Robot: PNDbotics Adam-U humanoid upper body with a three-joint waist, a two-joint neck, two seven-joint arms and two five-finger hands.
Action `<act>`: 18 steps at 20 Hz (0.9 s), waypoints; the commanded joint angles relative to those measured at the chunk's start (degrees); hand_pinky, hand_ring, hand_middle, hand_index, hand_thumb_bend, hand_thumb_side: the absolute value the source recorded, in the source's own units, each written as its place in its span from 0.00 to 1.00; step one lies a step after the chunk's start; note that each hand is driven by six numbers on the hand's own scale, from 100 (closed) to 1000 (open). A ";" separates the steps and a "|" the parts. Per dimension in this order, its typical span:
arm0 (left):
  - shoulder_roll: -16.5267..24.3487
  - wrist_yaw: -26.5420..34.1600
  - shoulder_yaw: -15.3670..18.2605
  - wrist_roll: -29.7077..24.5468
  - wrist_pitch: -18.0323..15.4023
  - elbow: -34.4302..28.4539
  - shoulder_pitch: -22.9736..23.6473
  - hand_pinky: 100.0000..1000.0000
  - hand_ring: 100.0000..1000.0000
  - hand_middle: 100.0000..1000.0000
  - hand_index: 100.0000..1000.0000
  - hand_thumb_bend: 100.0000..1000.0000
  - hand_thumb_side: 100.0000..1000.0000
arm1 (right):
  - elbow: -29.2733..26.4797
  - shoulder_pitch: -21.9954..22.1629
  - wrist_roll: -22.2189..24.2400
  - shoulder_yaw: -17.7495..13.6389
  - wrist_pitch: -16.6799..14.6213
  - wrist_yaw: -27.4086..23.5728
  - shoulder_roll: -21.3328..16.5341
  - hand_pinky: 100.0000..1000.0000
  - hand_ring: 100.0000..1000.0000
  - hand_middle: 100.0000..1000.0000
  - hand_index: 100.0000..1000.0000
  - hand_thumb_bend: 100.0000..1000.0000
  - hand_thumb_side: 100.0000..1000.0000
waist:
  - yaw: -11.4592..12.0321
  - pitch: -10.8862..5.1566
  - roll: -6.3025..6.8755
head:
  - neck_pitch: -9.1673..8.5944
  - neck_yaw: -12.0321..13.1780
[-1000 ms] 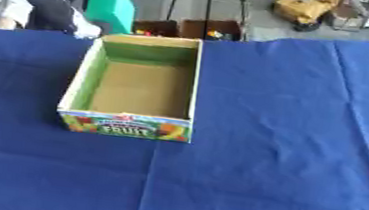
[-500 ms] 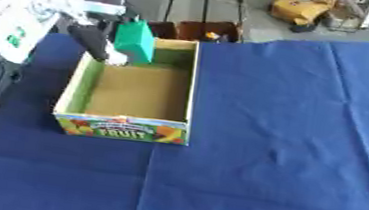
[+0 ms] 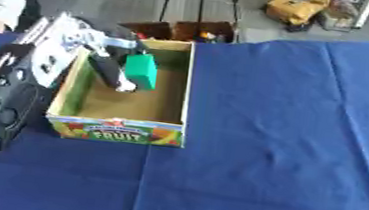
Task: Pick up objects on the table and place them in the box.
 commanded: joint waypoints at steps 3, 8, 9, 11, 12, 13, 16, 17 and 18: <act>-0.01 -3.01 -0.08 -1.34 -2.62 1.84 -1.54 0.34 0.49 0.61 0.71 0.00 0.35 | -1.16 -1.02 0.42 -0.05 -0.15 -0.64 -0.76 0.70 0.68 0.43 0.65 0.00 0.74 | -0.33 -0.74 -0.16 | -0.57 0.34; -0.51 -4.92 -0.18 -1.72 -2.94 3.04 -1.57 0.36 0.51 0.63 0.74 0.00 0.36 | -1.16 -1.14 0.60 -0.06 -0.19 -0.74 -0.74 0.70 0.68 0.43 0.65 0.00 0.74 | -0.62 -0.51 -0.06 | -0.59 0.36; -0.58 -5.30 -0.19 -1.82 -2.93 3.13 -1.58 0.37 0.52 0.64 0.76 0.00 0.35 | -1.16 -1.15 0.64 -0.05 -0.19 -0.76 -0.72 0.70 0.68 0.43 0.65 0.00 0.74 | -0.64 -0.49 -0.03 | -0.61 0.37; -0.67 -6.09 -0.31 -2.27 -2.94 3.24 -1.57 0.39 0.55 0.69 0.87 0.00 0.34 | -1.16 -1.15 0.69 -0.06 -0.18 -0.79 -0.68 0.70 0.68 0.43 0.65 0.00 0.74 | -0.66 -0.46 0.02 | -0.69 0.37; -0.68 -6.65 -0.41 -2.61 -3.02 3.17 -1.55 0.40 0.57 0.73 0.93 0.00 0.33 | -1.16 -1.15 0.71 -0.07 -0.17 -0.80 -0.68 0.70 0.68 0.43 0.65 0.00 0.74 | -0.67 -0.44 0.03 | -0.72 0.36; -0.65 -7.48 -0.52 -3.01 -3.14 3.06 -1.52 0.44 0.64 0.77 0.99 0.00 0.32 | -1.16 -1.15 0.72 -0.08 -0.17 -0.82 -0.67 0.70 0.68 0.43 0.65 0.00 0.74 | -0.67 -0.44 0.04 | -0.71 0.36; -0.63 -10.31 -0.67 -3.57 -3.79 2.73 -1.41 0.60 0.76 0.85 1.00 0.00 0.36 | -1.16 -1.13 0.75 -0.12 -0.14 -0.84 -0.65 0.70 0.68 0.43 0.65 0.00 0.74 | -0.66 -0.44 0.06 | -0.74 0.33; -0.64 -11.07 -0.63 -3.61 -4.06 2.56 -1.42 0.67 0.82 0.89 1.00 0.00 0.36 | -1.16 -1.11 0.77 -0.13 -0.13 -0.85 -0.63 0.70 0.68 0.43 0.65 0.00 0.74 | -0.64 -0.45 0.06 | -0.72 0.32; -0.64 -11.66 -0.59 -3.63 -4.29 2.38 -1.41 0.68 0.83 0.91 1.00 0.00 0.37 | -1.16 -1.09 0.78 -0.14 -0.12 -0.85 -0.62 0.70 0.68 0.43 0.65 0.00 0.74 | -0.63 -0.46 0.06 | -0.71 0.31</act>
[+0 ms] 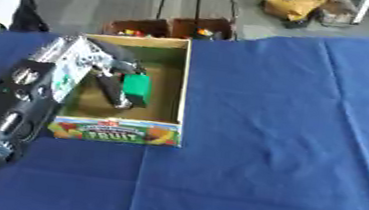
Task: Pick up objects on the table and place them in the box.
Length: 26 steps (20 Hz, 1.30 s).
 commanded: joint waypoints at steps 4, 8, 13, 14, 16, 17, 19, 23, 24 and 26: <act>0.72 -1.35 0.93 -3.81 -4.37 -2.59 -1.41 0.73 0.86 0.95 1.00 0.00 0.38 | -1.16 -0.67 0.17 -0.20 0.00 -0.10 -0.61 0.70 0.68 0.43 0.65 0.00 0.74 | 0.04 -1.23 -0.39 | -0.57 0.03; 1.08 1.02 1.39 -3.82 -4.13 -4.57 -1.71 0.74 0.88 0.95 1.00 0.00 0.39 | -1.16 -0.53 0.20 -0.19 0.05 -0.12 -0.56 0.70 0.68 0.43 0.65 0.00 0.74 | 0.27 -1.43 -0.42 | -0.46 0.03; 2.73 3.43 1.30 -3.82 -3.74 -8.16 -2.02 0.75 0.88 0.94 1.00 0.00 0.39 | -1.16 -0.27 0.18 -0.25 0.11 -0.13 -0.58 0.70 0.68 0.43 0.65 0.00 0.74 | 0.72 -1.87 -0.43 | -0.22 -0.19; 3.08 3.82 1.22 -3.82 -3.77 -8.87 -1.99 0.75 0.88 0.94 1.00 0.00 0.39 | -1.16 -0.21 0.16 -0.26 0.14 -0.12 -0.57 0.70 0.68 0.43 0.65 0.00 0.74 | 0.85 -1.96 -0.42 | -0.18 -0.30; 3.70 4.53 1.11 -3.82 -3.81 -10.06 -1.89 0.75 0.88 0.94 1.00 0.00 0.39 | -1.16 -0.12 0.13 -0.28 0.18 -0.11 -0.56 0.70 0.68 0.43 0.65 0.00 0.74 | 1.04 -2.13 -0.41 | -0.06 -0.56; 3.98 4.67 1.04 -3.82 -3.80 -10.39 -1.84 0.75 0.88 0.94 1.00 0.00 0.39 | -1.16 -0.11 0.13 -0.27 0.19 -0.11 -0.54 0.70 0.68 0.43 0.65 0.00 0.74 | 1.10 -2.20 -0.41 | -0.03 -0.61; 4.42 4.71 1.19 -3.82 -3.56 -11.13 -1.68 0.75 0.88 0.94 1.00 0.00 0.40 | -1.16 -0.06 0.13 -0.26 0.20 -0.11 -0.48 0.70 0.68 0.43 0.65 0.00 0.74 | 1.18 -2.34 -0.44 | -0.05 -0.63; 5.32 3.62 0.89 -3.82 -3.13 -12.15 -1.29 0.77 0.89 0.93 1.00 0.00 0.38 | -1.16 0.05 -0.01 -0.34 0.25 -0.07 -0.54 0.70 0.68 0.44 0.65 0.00 0.74 | 1.30 -2.51 -0.54 | -0.04 -0.87; 5.25 2.41 0.41 -3.82 -3.23 -11.63 -1.27 0.76 0.89 0.93 1.00 0.00 0.38 | -1.16 -0.03 0.00 -0.27 0.23 -0.09 -0.48 0.70 0.68 0.44 0.65 0.00 0.74 | 1.26 -2.53 -0.52 | -0.06 -0.82; 4.55 0.79 -0.02 -3.82 -3.53 -10.10 -1.08 0.75 0.88 0.93 1.00 0.00 0.39 | -1.16 -0.17 0.04 -0.19 0.18 -0.13 -0.36 0.70 0.68 0.44 0.65 0.00 0.74 | 1.02 -2.44 -0.59 | -0.34 -0.74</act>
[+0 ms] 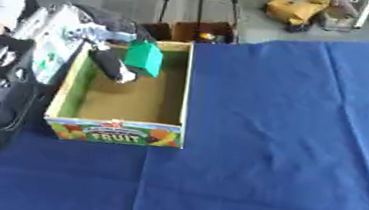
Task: Pick up objects on the table and place them in the box.
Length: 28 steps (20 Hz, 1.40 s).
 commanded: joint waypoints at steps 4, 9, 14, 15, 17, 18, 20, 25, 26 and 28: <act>0.09 -4.43 -0.65 -3.60 -4.24 4.41 -0.65 0.78 0.90 0.94 1.00 0.00 0.44 | -1.16 -0.83 -0.19 -0.24 -0.01 -0.14 -0.41 0.70 0.68 0.43 0.65 0.00 0.73 | -0.49 -1.09 -0.55 | -0.71 0.13; -0.54 -7.76 -0.92 -3.60 -5.92 6.88 -0.76 0.91 0.97 1.00 1.00 0.35 0.55 | -1.16 -0.89 -0.15 -0.27 0.00 -0.18 -0.46 0.70 0.68 0.43 0.64 0.00 0.73 | -0.62 -0.63 -0.39 | -0.96 0.06; -0.75 -11.20 -0.27 -3.60 -6.06 7.53 -0.92 0.90 0.97 1.00 1.00 0.37 0.56 | -1.16 -0.85 -0.07 -0.33 0.04 -0.23 -0.51 0.70 0.68 0.43 0.64 0.00 0.73 | -0.64 -0.47 -0.18 | -0.94 -0.05; -0.78 -11.26 -0.13 -3.60 -6.03 7.46 -0.92 0.90 0.97 1.00 1.00 0.34 0.55 | -1.16 -0.83 -0.06 -0.33 0.04 -0.24 -0.51 0.70 0.68 0.43 0.64 0.00 0.73 | -0.65 -0.47 -0.16 | -0.93 -0.07; -0.76 -10.93 0.07 -3.60 -5.89 6.98 -0.91 0.90 0.97 1.00 1.00 0.29 0.54 | -1.16 -0.80 -0.07 -0.34 0.07 -0.27 -0.52 0.70 0.68 0.43 0.64 0.00 0.73 | -0.64 -0.50 -0.15 | -0.94 -0.09; -0.73 -10.67 0.14 -3.60 -5.79 6.60 -0.95 0.89 0.96 1.00 1.00 0.26 0.54 | -1.16 -0.79 -0.06 -0.33 0.08 -0.28 -0.52 0.70 0.68 0.43 0.64 0.00 0.73 | -0.64 -0.53 -0.15 | -0.94 -0.10; -0.72 -9.50 0.46 -3.60 -5.59 5.35 -0.97 0.88 0.96 1.00 1.00 0.21 0.53 | -1.16 -0.74 -0.04 -0.32 0.10 -0.30 -0.51 0.70 0.68 0.43 0.64 0.00 0.73 | -0.61 -0.59 -0.16 | -0.91 -0.10; 0.65 -5.51 1.19 -3.60 -4.78 -1.52 -0.80 0.87 0.95 1.00 1.00 0.15 0.53 | -1.16 -0.58 -0.05 -0.36 0.24 -0.29 -0.57 0.70 0.68 0.43 0.64 0.00 0.73 | -0.31 -0.89 -0.17 | -0.62 -0.35; 1.14 -4.37 1.33 -3.60 -4.69 -3.44 -0.60 0.86 0.94 1.00 1.00 0.13 0.52 | -1.16 -0.55 -0.07 -0.37 0.26 -0.27 -0.60 0.70 0.68 0.43 0.64 0.00 0.73 | -0.22 -0.98 -0.17 | -0.54 -0.47; 2.24 -1.69 1.85 -3.60 -4.36 -7.70 0.00 0.85 0.94 1.00 1.00 0.10 0.51 | -1.16 -0.48 -0.16 -0.39 0.26 -0.24 -0.65 0.70 0.68 0.43 0.64 0.00 0.73 | 0.02 -1.15 -0.16 | -0.37 -0.68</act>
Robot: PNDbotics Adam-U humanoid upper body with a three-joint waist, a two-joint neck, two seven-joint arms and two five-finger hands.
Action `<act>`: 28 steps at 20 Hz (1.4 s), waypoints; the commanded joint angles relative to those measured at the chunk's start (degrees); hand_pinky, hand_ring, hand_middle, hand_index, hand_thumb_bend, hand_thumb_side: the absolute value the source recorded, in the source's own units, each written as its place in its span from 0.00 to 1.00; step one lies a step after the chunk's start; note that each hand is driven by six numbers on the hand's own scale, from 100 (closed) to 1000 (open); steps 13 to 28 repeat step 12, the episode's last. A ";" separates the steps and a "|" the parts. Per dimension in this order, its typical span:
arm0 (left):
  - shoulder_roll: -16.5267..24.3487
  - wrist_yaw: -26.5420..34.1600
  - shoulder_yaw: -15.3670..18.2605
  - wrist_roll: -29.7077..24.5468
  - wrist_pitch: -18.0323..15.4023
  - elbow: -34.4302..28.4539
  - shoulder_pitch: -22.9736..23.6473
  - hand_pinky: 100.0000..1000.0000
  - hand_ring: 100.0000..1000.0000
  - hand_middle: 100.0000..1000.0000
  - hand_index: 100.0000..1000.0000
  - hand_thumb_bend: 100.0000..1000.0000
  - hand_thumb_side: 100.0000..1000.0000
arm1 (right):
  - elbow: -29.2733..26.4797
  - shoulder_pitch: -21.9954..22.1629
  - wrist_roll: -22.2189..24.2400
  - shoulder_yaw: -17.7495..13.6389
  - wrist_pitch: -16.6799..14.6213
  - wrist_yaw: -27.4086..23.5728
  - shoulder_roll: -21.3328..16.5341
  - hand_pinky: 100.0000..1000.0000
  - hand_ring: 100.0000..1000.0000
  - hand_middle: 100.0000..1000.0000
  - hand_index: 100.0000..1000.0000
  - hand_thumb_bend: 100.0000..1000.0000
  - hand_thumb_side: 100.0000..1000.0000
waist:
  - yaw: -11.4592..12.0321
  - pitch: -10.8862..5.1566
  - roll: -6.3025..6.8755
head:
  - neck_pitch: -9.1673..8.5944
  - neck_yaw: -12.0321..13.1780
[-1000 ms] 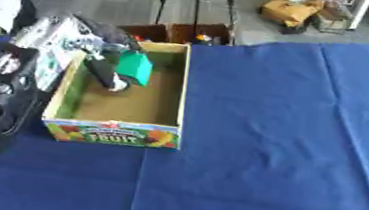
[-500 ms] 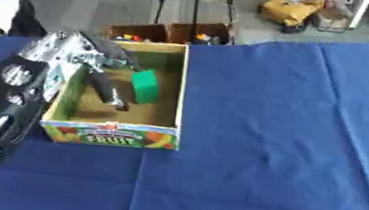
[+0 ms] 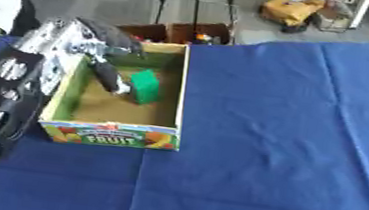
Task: Pick up objects on the table and place them in the box.
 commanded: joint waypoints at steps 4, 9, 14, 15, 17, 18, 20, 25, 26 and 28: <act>6.27 8.76 3.12 -4.21 -2.00 -15.98 1.92 0.84 0.93 0.98 1.00 0.04 0.49 | -1.16 -0.40 -0.50 -0.54 0.13 0.02 -1.19 0.70 0.68 0.44 0.64 0.00 0.73 | 0.74 -1.93 -0.36 | 0.22 -0.96; 9.93 16.38 6.66 -2.20 2.13 -30.82 6.88 0.79 0.89 0.94 1.00 0.00 0.42 | -1.16 -0.42 -1.16 -0.83 0.17 0.40 -1.20 0.70 0.68 0.44 0.64 0.00 0.73 | 1.46 -2.00 -0.64 | -0.17 -1.83; 10.84 18.95 7.14 -1.38 4.56 -34.66 8.39 0.79 0.89 0.94 1.00 0.00 0.42 | -1.16 -0.46 -1.35 -0.82 0.20 0.54 -1.18 0.70 0.68 0.44 0.64 0.00 0.73 | 1.53 -1.97 -0.69 | -0.26 -1.94; 10.84 18.95 7.14 -1.38 4.56 -34.66 8.39 0.79 0.89 0.94 1.00 0.00 0.42 | -1.16 -0.46 -1.35 -0.82 0.20 0.54 -1.18 0.70 0.68 0.44 0.64 0.00 0.73 | 1.53 -1.97 -0.69 | -0.26 -1.94; 10.84 18.95 7.14 -1.38 4.56 -34.66 8.39 0.79 0.89 0.94 1.00 0.00 0.42 | -1.16 -0.46 -1.35 -0.82 0.20 0.54 -1.18 0.70 0.68 0.44 0.64 0.00 0.73 | 1.53 -1.97 -0.69 | -0.26 -1.94; 10.84 18.95 7.14 -1.38 4.56 -34.66 8.39 0.79 0.89 0.94 1.00 0.00 0.42 | -1.16 -0.46 -1.35 -0.82 0.20 0.54 -1.18 0.70 0.68 0.44 0.64 0.00 0.73 | 1.53 -1.97 -0.69 | -0.26 -1.94; 10.84 18.95 7.14 -1.38 4.56 -34.66 8.39 0.79 0.89 0.94 1.00 0.00 0.42 | -1.16 -0.46 -1.35 -0.82 0.20 0.54 -1.18 0.70 0.68 0.44 0.64 0.00 0.73 | 1.53 -1.97 -0.69 | -0.26 -1.94; 10.84 18.95 7.14 -1.38 4.56 -34.66 8.39 0.79 0.89 0.94 1.00 0.00 0.42 | -1.16 -0.46 -1.35 -0.82 0.20 0.54 -1.18 0.70 0.68 0.44 0.64 0.00 0.73 | 1.53 -1.97 -0.69 | -0.26 -1.94; 10.84 18.95 7.14 -1.38 4.56 -34.66 8.39 0.79 0.89 0.94 1.00 0.00 0.42 | -1.16 -0.46 -1.35 -0.82 0.20 0.54 -1.18 0.70 0.68 0.44 0.64 0.00 0.73 | 1.53 -1.97 -0.69 | -0.26 -1.94; 10.84 18.95 7.14 -1.38 4.56 -34.66 8.39 0.79 0.89 0.94 1.00 0.00 0.42 | -1.16 -0.46 -1.35 -0.82 0.20 0.54 -1.18 0.70 0.68 0.44 0.64 0.00 0.73 | 1.53 -1.97 -0.69 | -0.26 -1.94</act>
